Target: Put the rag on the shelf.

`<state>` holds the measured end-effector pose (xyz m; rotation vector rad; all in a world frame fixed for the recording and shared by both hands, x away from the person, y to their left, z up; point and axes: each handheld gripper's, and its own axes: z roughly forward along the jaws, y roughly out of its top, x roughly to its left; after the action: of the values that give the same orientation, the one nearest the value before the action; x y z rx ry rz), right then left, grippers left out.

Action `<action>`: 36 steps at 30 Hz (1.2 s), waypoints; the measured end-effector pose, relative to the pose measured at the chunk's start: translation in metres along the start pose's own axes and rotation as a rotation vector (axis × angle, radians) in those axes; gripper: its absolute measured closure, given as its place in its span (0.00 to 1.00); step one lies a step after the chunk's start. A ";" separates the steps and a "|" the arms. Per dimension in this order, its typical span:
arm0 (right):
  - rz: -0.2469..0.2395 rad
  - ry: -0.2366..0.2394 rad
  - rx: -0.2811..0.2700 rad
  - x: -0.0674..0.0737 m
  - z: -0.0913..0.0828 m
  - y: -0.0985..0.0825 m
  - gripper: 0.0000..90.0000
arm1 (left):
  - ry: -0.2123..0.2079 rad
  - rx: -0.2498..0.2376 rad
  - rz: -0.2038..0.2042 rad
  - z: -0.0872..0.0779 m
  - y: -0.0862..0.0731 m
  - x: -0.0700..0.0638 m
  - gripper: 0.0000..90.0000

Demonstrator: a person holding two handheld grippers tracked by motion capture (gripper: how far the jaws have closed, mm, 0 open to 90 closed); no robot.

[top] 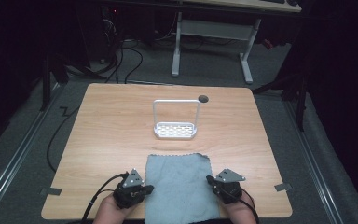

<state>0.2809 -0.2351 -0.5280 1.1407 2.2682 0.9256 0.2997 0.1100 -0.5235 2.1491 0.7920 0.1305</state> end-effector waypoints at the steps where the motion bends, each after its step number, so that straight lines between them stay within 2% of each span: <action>1: -0.002 0.013 -0.001 0.005 -0.002 -0.003 1.00 | 0.036 -0.040 -0.042 0.000 0.005 0.013 0.91; 2: -0.002 0.013 -0.001 0.005 -0.002 -0.003 1.00 | 0.036 -0.040 -0.042 0.000 0.005 0.013 0.90; 3: -0.013 0.030 -0.003 0.010 -0.006 -0.006 1.00 | 0.081 -0.061 -0.082 0.004 0.014 0.027 0.86; 4: -0.020 0.035 -0.005 0.013 -0.008 -0.007 1.00 | 0.107 -0.067 -0.105 0.009 0.020 0.035 0.83; 6: -0.029 0.045 -0.003 0.016 -0.011 -0.009 0.99 | 0.121 -0.063 -0.106 0.012 0.023 0.039 0.80; 7: -0.040 0.056 -0.002 0.019 -0.014 -0.012 0.97 | 0.197 -0.050 -0.092 0.021 0.031 0.047 0.77; 8: -0.041 0.060 -0.001 0.020 -0.016 -0.013 0.94 | 0.205 -0.045 -0.100 0.025 0.034 0.051 0.76; 9: -0.045 0.062 -0.007 0.020 -0.018 -0.013 0.93 | 0.206 -0.041 -0.120 0.030 0.036 0.054 0.73; 10: -0.045 0.062 -0.007 0.020 -0.018 -0.013 0.93 | 0.206 -0.041 -0.120 0.030 0.036 0.054 0.70; 11: -0.047 0.054 -0.017 0.019 -0.019 -0.013 0.91 | 0.197 -0.046 -0.144 0.035 0.037 0.057 0.70; 12: -0.024 0.036 -0.042 0.015 -0.021 -0.011 0.85 | 0.184 -0.047 -0.158 0.038 0.037 0.059 0.67; 14: -0.017 0.024 -0.048 0.013 -0.021 -0.010 0.83 | 0.183 -0.060 -0.147 0.041 0.037 0.059 0.69; 15: 0.022 0.007 -0.063 0.006 -0.020 -0.005 0.77 | 0.188 -0.050 -0.125 0.044 0.041 0.057 0.70; 18: 0.042 -0.045 -0.052 -0.006 -0.010 0.009 0.69 | 0.173 -0.061 -0.149 0.048 0.043 0.058 0.73; 19: 0.067 -0.052 -0.050 -0.011 -0.006 0.013 0.68 | 0.165 -0.067 -0.154 0.049 0.043 0.058 0.76; 21: 0.118 -0.037 -0.050 -0.020 0.004 0.021 0.67 | 0.174 -0.069 -0.144 0.050 0.043 0.057 0.82; 23: 0.132 -0.031 -0.028 -0.022 0.017 0.026 0.67 | 0.162 -0.073 -0.161 0.049 0.041 0.058 0.87; 24: 0.132 -0.031 -0.028 -0.022 0.017 0.026 0.67 | 0.162 -0.073 -0.161 0.049 0.041 0.058 0.90; 25: 0.133 -0.038 -0.017 -0.021 0.023 0.028 0.67 | 0.156 -0.076 -0.176 0.048 0.039 0.059 0.90; 26: 0.132 -0.066 0.001 -0.021 0.033 0.031 0.69 | 0.156 -0.077 -0.189 0.046 0.038 0.060 0.95; 30: 0.140 -0.068 0.012 -0.023 0.037 0.032 0.74 | 0.158 -0.075 -0.187 0.045 0.037 0.059 0.99; 33: 0.143 -0.059 -0.007 -0.026 0.035 0.031 0.82 | 0.153 -0.079 -0.181 0.045 0.037 0.059 0.99; 36: 0.144 -0.049 -0.014 -0.027 0.035 0.031 0.85 | 0.144 -0.089 -0.176 0.044 0.036 0.058 0.99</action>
<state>0.3345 -0.2313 -0.5269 1.3205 2.1597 0.9549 0.3793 0.0978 -0.5355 1.9932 1.0351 0.2268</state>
